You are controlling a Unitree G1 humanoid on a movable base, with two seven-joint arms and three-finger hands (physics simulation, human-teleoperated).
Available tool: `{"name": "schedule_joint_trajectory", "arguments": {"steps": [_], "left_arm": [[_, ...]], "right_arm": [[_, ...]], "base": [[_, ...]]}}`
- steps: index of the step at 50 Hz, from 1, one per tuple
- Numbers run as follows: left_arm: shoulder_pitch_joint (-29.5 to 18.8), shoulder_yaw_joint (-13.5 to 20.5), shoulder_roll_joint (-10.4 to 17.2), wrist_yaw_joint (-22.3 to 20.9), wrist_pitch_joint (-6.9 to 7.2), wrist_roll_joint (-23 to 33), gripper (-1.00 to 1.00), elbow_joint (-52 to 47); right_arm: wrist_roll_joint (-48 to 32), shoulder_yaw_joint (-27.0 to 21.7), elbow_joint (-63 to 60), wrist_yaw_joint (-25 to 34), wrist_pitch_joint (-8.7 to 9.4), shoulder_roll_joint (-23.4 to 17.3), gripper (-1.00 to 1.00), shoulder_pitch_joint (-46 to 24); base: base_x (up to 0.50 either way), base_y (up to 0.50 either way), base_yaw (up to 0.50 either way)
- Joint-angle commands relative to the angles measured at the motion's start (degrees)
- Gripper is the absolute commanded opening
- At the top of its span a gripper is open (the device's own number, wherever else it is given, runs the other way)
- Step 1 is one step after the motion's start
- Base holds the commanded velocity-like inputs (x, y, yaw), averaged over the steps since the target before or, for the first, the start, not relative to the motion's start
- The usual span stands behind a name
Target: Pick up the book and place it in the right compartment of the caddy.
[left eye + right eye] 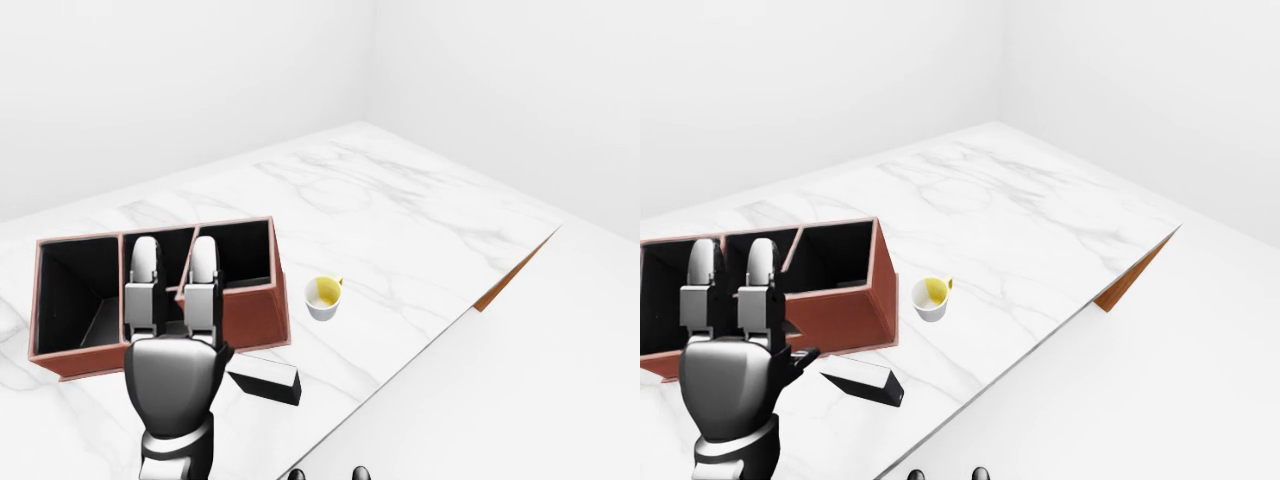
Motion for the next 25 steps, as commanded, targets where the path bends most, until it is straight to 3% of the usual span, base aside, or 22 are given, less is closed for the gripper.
{"name": "schedule_joint_trajectory", "arguments": {"steps": [1, 8, 16, 25], "left_arm": [[1.59, 2.54, -1.2, 0.0, 0.0, -1.69, 1.0, -0.35], [3.08, 2.89, -1.16, 0.0, 0.0, -2.03, 1.0, 0.83], [5.19, 1.1, -0.8, 0.0, 0.0, 3.37, 1.0, 2.92], [4.72, 0.04, 0.94, 0.0, 0.0, 2.05, 1.0, 5.98]], "right_arm": [[-0.16, 0.0, 0.04, 0.0, 0.0, -0.03, 1.0, -0.03], [-0.23, 0.0, 0.14, 0.0, 0.0, 0.0, 1.0, -0.04], [-0.1, 0.0, -0.17, 0.0, 0.0, -0.01, 1.0, 0.06], [-0.36, 0.0, 0.16, 0.0, 0.0, -0.02, 1.0, -0.02]], "base": [[0.0, 0.0, 0.0], [0.0, 0.0, 0.0], [0.0, 0.0, 0.0], [0.0, 0.0, 0.0]]}}
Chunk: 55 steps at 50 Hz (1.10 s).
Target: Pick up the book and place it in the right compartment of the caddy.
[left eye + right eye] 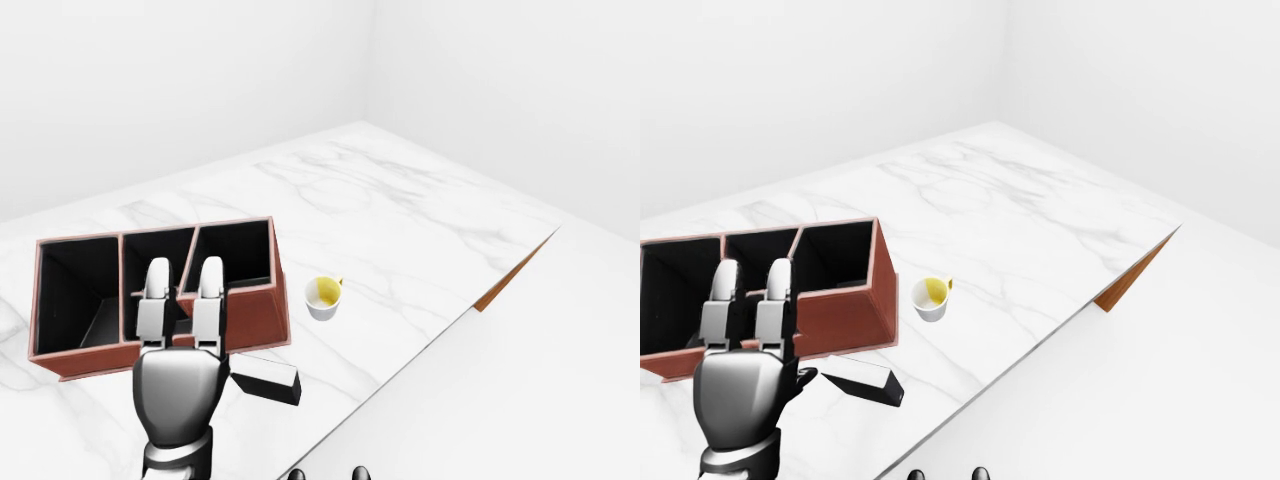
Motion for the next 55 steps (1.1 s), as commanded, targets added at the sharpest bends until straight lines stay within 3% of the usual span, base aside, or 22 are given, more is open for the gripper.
{"name": "schedule_joint_trajectory", "arguments": {"steps": [1, 32, 40, 55], "left_arm": [[0.59, -1.02, 1.11, 0.0, 0.0, 0.06, 1.0, 2.98], [2.25, -2.25, 3.96, 0.0, 0.0, 2.45, 1.0, 9.41], [-0.13, -5.64, 4.81, 0.0, 0.0, 6.22, 1.0, 15.56], [-2.28, -10.87, 7.82, 0.0, 0.0, 8.27, 1.0, 20.28]], "right_arm": [[-0.03, 0.0, -0.07, 0.0, 0.0, 0.02, 1.0, 0.08], [-0.57, 0.0, 0.33, 0.0, 0.0, -0.06, 1.0, -0.18], [-0.26, 0.0, 0.1, 0.0, 0.0, -0.06, 1.0, 0.09], [-0.43, 0.0, 0.24, 0.0, 0.0, -0.11, 1.0, 0.02]], "base": [[0.0, 0.0, 0.0], [0.0, 0.0, 0.0], [0.0, 0.0, 0.0], [0.0, 0.0, 0.0]]}}
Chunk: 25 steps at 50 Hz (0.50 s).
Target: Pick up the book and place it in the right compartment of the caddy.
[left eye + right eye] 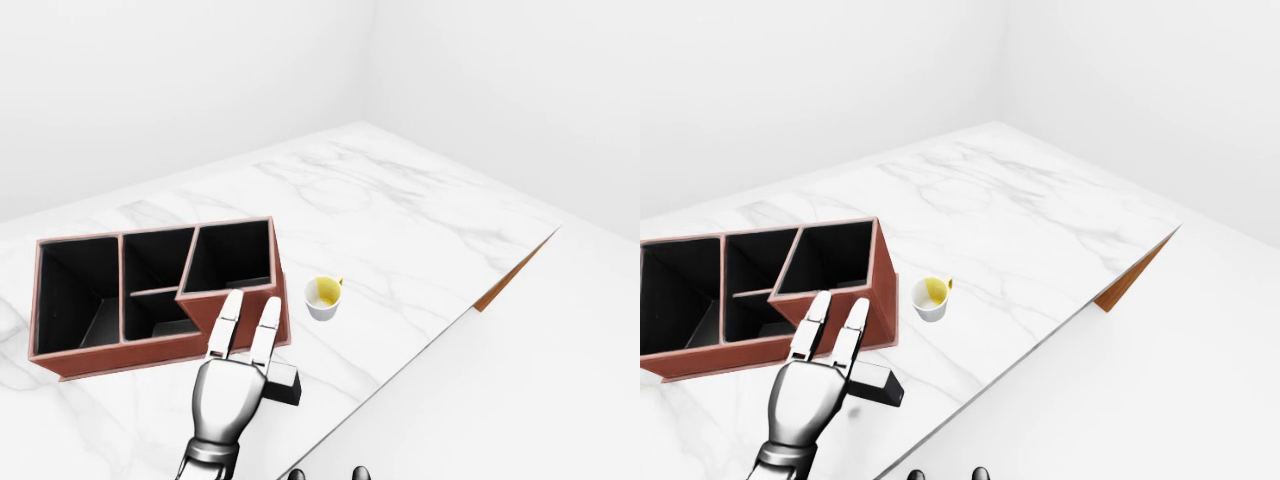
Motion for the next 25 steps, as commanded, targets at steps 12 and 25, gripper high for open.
{"name": "schedule_joint_trajectory", "arguments": {"steps": [12, 25], "left_arm": [[-1.66, -5.69, 3.27, 0.0, 0.0, 2.2, 1.0, 5.13], [-3.47, -6.57, 3.46, 0.0, 0.0, 1.22, 1.0, 8.73]], "right_arm": [[-0.14, 0.0, 0.0, 0.0, 0.0, 0.04, 1.0, -0.04], [-0.18, 0.0, -0.16, 0.0, 0.0, 0.09, 1.0, -0.01]], "base": [[0.0, 0.0, 0.0], [0.0, 0.0, 0.0]]}}
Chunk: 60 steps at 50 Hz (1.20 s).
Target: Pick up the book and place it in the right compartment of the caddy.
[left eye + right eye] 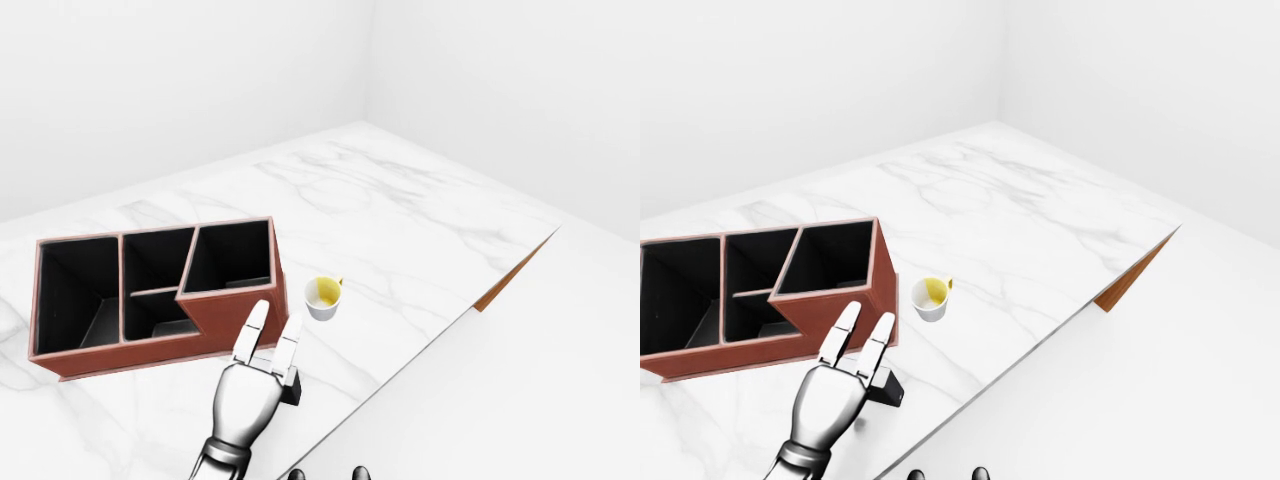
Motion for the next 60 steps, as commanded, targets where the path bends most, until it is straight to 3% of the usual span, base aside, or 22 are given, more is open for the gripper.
{"name": "schedule_joint_trajectory", "arguments": {"steps": [1, 45, 48, 51, 60], "left_arm": [[-1.8, -0.78, 0.24, 0.0, 0.0, -0.57, 1.0, 3.37], [-9.05, -1.43, -0.64, 0.0, 0.0, 2.05, 1.0, 17.88], [-9.38, -1.1, -0.32, 0.0, 0.0, 1.16, -0.28, 18.0], [-9.26, -1.25, -0.42, 0.0, 0.0, 1.43, -1.0, 18.1], [-9.77, -2.1, -0.43, 0.0, 0.0, 2.49, -1.0, 19.92]], "right_arm": [[-0.23, 0.0, 0.09, 0.0, 0.0, 0.03, 1.0, -0.16], [-0.2, 0.0, -0.13, 0.0, 0.0, 0.11, 1.0, -0.08], [-0.33, 0.0, 0.01, 0.0, 0.0, 0.05, 1.0, -0.2], [-0.31, 0.0, -0.02, 0.0, 0.0, 0.06, 1.0, -0.14], [-0.29, 0.0, 0.03, 0.0, 0.0, 0.04, 1.0, -0.11]], "base": [[0.0, 0.0, 0.0], [0.0, 0.0, 0.0], [0.0, 0.0, 0.0], [0.0, 0.0, -0.01], [0.0, 0.0, 0.0]]}}
